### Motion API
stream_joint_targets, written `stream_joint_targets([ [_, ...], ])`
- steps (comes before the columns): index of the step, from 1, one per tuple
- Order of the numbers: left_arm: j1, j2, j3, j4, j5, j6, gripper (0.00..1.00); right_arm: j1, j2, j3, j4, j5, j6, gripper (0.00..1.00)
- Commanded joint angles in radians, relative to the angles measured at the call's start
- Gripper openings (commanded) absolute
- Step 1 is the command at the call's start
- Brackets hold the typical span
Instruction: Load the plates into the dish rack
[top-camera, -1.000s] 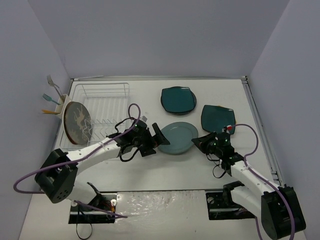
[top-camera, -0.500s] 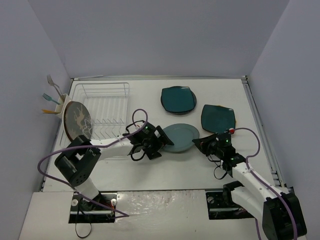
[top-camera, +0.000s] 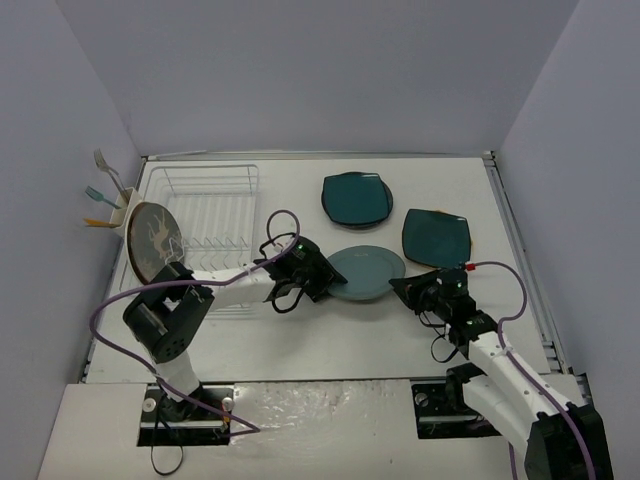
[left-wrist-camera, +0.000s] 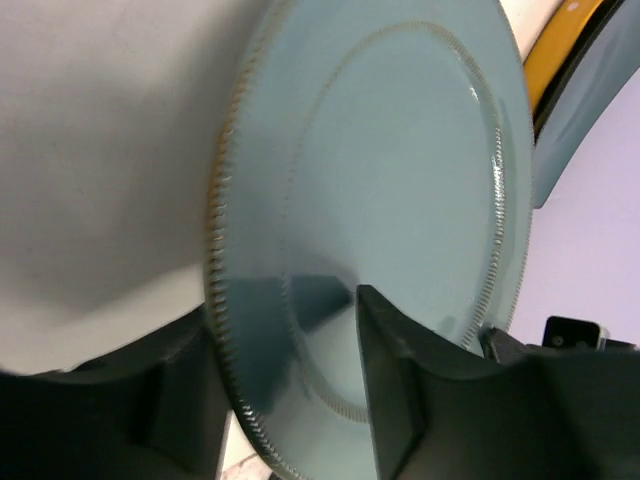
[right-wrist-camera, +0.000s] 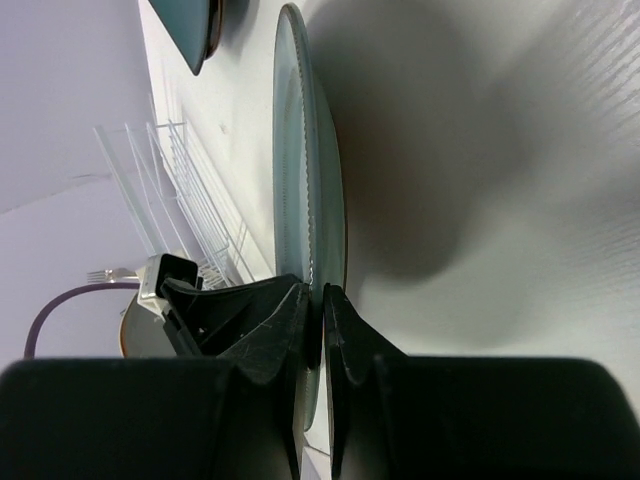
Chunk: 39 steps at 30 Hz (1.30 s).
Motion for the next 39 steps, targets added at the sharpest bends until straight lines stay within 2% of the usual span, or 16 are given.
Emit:
stream_joint_targets([
  [1,-0.006,-0.016,0.066,0.067,-0.01,-0.018,0.31,0.0,-0.06,0.019,0.11,-0.04,0.052,0.0],
  [6,-0.006,-0.021,0.055,0.085,-0.014,-0.02,0.05,-0.005,-0.082,0.011,0.088,-0.053,0.052,0.0],
  [8,-0.005,-0.029,0.043,0.096,-0.017,-0.024,0.0,-0.005,-0.096,0.017,0.066,-0.058,0.032,0.0],
  [10,-0.006,-0.047,0.032,0.112,-0.02,-0.029,0.0,-0.005,-0.113,0.025,0.031,-0.062,0.009,0.01],
  [12,-0.006,-0.073,0.027,0.114,-0.021,-0.033,0.0,-0.006,-0.128,0.031,-0.013,-0.066,-0.026,0.09],
  [15,-0.005,-0.119,0.042,0.088,-0.031,-0.011,0.0,-0.006,-0.153,0.043,-0.062,-0.069,-0.079,0.29],
  [18,-0.005,-0.189,0.081,0.035,-0.051,0.03,0.0,-0.005,-0.158,0.079,-0.123,-0.063,-0.153,0.54],
  [21,-0.007,-0.243,0.12,0.011,-0.075,0.073,0.0,-0.005,-0.148,0.147,-0.204,-0.041,-0.256,0.7],
  [26,-0.005,-0.312,0.188,-0.037,-0.095,0.149,0.0,-0.005,-0.128,0.274,-0.345,-0.002,-0.412,0.89],
  [32,-0.005,-0.397,0.29,-0.185,-0.133,0.305,0.0,-0.006,-0.059,0.468,-0.438,-0.004,-0.593,0.99],
  [37,0.031,-0.478,0.398,-0.449,-0.295,0.566,0.0,-0.008,0.005,0.634,-0.452,-0.004,-0.728,1.0],
  [39,0.072,-0.517,0.43,-0.498,-0.324,0.677,0.0,-0.008,0.021,0.691,-0.451,-0.004,-0.771,1.0],
])
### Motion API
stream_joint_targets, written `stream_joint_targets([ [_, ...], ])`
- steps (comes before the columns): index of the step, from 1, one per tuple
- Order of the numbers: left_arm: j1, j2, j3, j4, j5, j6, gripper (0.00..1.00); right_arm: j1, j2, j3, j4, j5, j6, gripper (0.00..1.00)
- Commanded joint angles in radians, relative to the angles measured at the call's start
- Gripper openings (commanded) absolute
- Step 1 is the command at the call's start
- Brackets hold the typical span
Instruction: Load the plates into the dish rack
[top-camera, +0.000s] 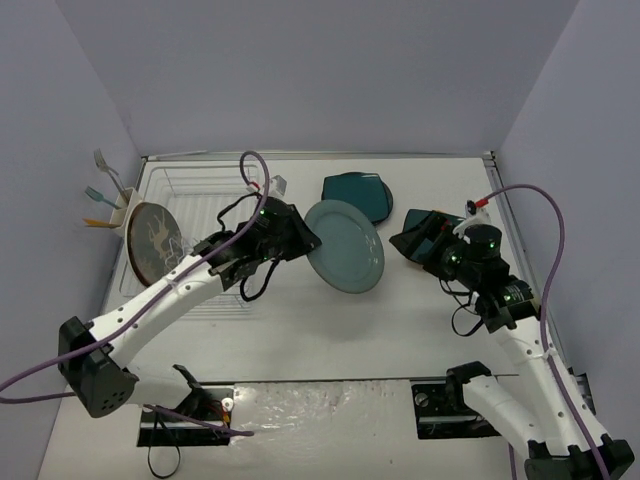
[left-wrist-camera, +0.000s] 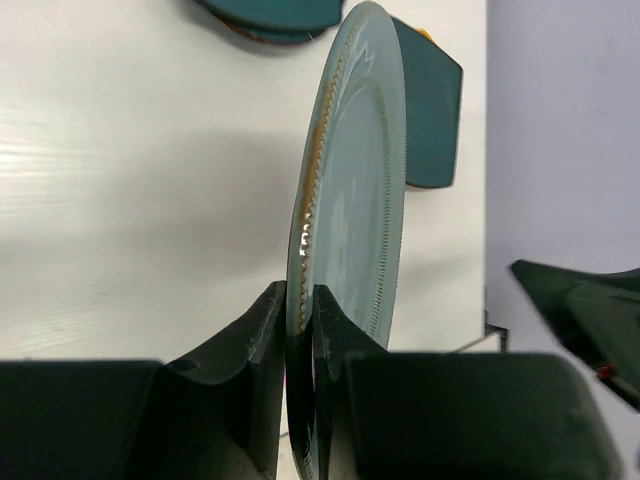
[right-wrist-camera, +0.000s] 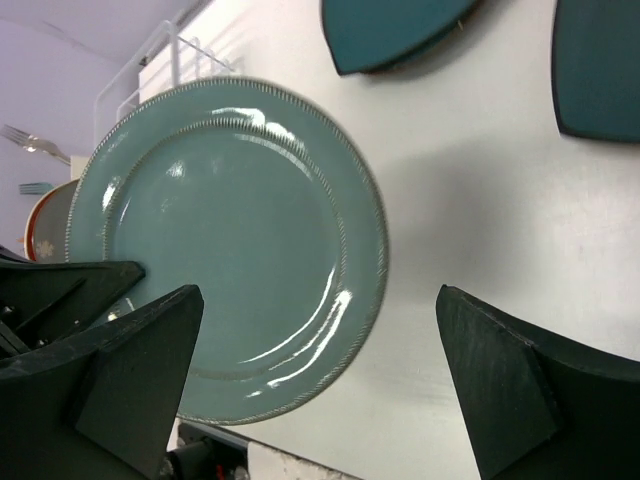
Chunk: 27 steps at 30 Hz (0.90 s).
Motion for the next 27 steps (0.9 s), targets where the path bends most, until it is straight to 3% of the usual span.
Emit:
stream_joint_targets([
  [1,0.093,-0.161,0.162,-0.117,-0.149,0.331,0.0,-0.002,0.06,0.167,0.016,0.016,-0.178,1.0],
  [8,0.312,-0.237,0.301,-0.354,-0.218,0.81,0.0,-0.003,0.159,0.251,0.016,0.003,-0.303,1.0],
  [14,0.484,-0.22,0.372,-0.409,-0.277,1.138,0.0,-0.005,0.223,0.247,0.04,-0.046,-0.33,1.0],
  [23,0.696,-0.106,0.379,-0.319,-0.263,1.357,0.0,-0.005,0.268,0.244,0.059,-0.058,-0.366,1.0],
  [27,0.727,-0.063,0.37,-0.29,-0.254,1.383,0.0,-0.011,0.267,0.229,0.066,-0.06,-0.368,1.0],
])
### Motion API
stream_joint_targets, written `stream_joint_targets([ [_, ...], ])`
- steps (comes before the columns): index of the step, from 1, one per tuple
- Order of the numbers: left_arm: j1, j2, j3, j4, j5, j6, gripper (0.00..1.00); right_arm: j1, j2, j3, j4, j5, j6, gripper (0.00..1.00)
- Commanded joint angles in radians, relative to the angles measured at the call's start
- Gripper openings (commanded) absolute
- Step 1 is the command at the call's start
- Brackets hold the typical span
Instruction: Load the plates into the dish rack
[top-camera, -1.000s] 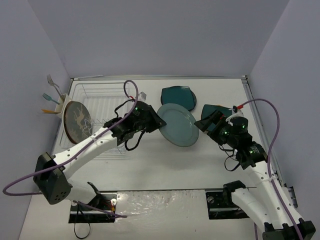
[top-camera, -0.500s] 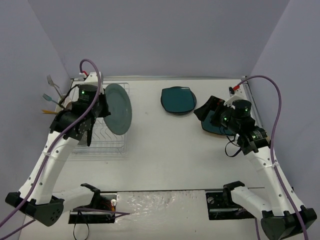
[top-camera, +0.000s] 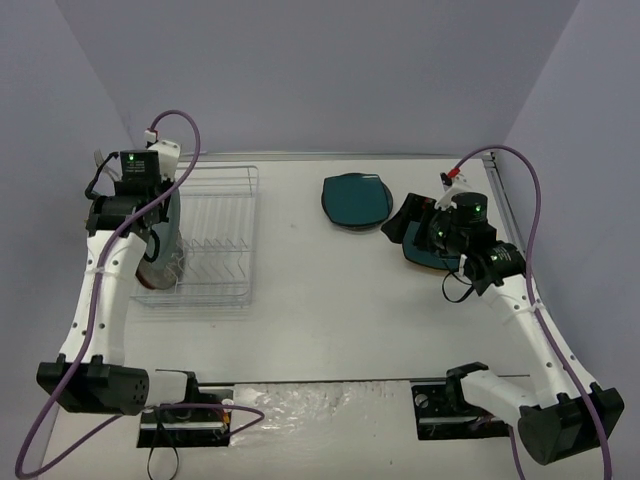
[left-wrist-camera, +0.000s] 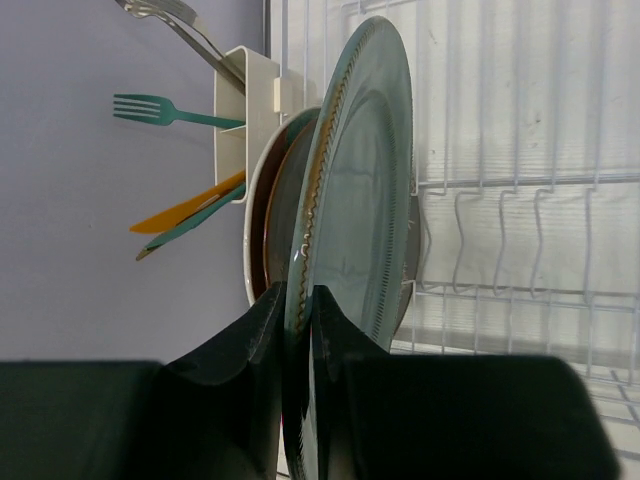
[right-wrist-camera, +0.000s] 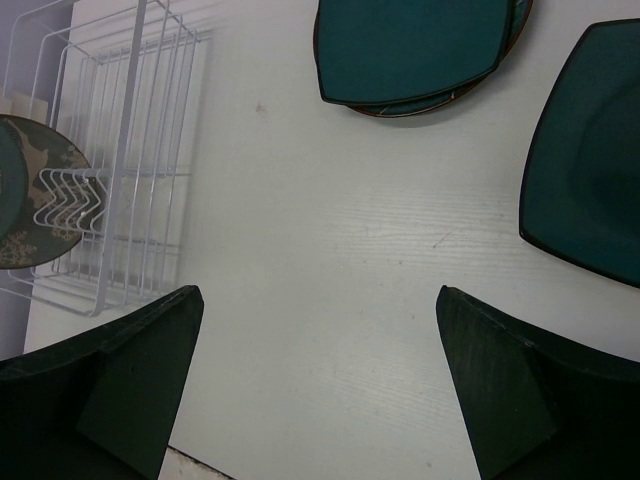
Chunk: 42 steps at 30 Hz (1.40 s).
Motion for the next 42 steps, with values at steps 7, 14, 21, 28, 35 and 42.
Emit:
stream_joint_targets([
  [7,0.07,0.041,-0.002,0.232,0.017,0.09,0.0,-0.019,-0.006,-0.017,0.081,-0.018,-0.028,1.0],
  [14,0.114,0.056,-0.111,0.3,0.053,0.062,0.0,-0.026,-0.009,-0.049,0.085,-0.013,-0.022,1.0],
  [21,0.119,0.056,-0.208,0.356,0.06,0.027,0.0,-0.031,-0.013,-0.1,0.119,-0.009,0.004,1.0],
  [28,0.119,0.035,-0.254,0.356,0.069,0.014,0.01,-0.034,-0.025,-0.134,0.128,0.011,0.015,1.0],
  [35,0.119,-0.006,-0.277,0.371,0.054,0.004,0.2,-0.039,-0.028,-0.157,0.138,0.038,0.033,1.0],
  [42,0.121,-0.016,-0.257,0.369,0.015,-0.007,0.48,-0.054,-0.045,-0.184,0.139,0.083,0.054,1.0],
])
